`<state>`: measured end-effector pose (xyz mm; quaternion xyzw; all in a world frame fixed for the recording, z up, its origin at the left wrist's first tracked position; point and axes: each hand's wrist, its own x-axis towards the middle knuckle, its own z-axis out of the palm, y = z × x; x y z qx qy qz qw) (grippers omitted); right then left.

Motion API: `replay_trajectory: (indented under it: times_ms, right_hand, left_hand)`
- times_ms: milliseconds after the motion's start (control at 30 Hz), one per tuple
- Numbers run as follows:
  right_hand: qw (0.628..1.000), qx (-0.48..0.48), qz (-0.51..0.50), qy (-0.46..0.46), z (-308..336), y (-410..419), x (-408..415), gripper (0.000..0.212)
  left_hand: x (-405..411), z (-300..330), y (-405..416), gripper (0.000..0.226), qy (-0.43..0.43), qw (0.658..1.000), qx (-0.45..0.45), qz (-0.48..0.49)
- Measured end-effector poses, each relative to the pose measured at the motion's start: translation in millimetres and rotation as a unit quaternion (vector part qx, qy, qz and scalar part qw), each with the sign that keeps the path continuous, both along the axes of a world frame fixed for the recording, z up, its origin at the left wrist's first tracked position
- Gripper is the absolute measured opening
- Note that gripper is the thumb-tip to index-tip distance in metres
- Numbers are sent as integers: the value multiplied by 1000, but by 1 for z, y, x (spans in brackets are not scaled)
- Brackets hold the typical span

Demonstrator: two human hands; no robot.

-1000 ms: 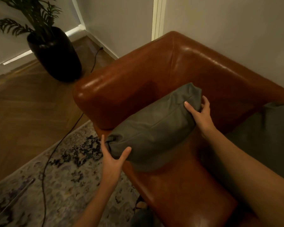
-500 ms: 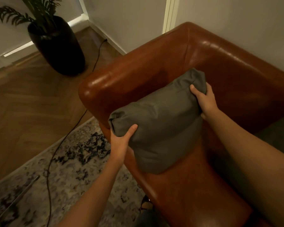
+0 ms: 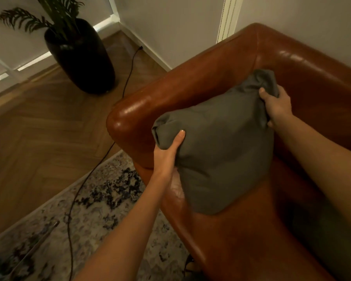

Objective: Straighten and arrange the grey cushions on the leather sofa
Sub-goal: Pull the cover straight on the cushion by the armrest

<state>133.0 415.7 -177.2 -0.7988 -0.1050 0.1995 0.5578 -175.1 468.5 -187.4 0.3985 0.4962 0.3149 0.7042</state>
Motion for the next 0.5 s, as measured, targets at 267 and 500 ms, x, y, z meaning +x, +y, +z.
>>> replay_trajectory:
  times_ms: [267, 500]
  right_hand:
    - [993, 1, 110, 52, 9, 47, 23, 78]
    - [981, 8, 157, 113, 10, 35, 23, 79]
  left_hand:
    - [33, -9, 46, 97, 45, 997, -41, 43]
    - [40, -10, 37, 111, 134, 988, 0, 79]
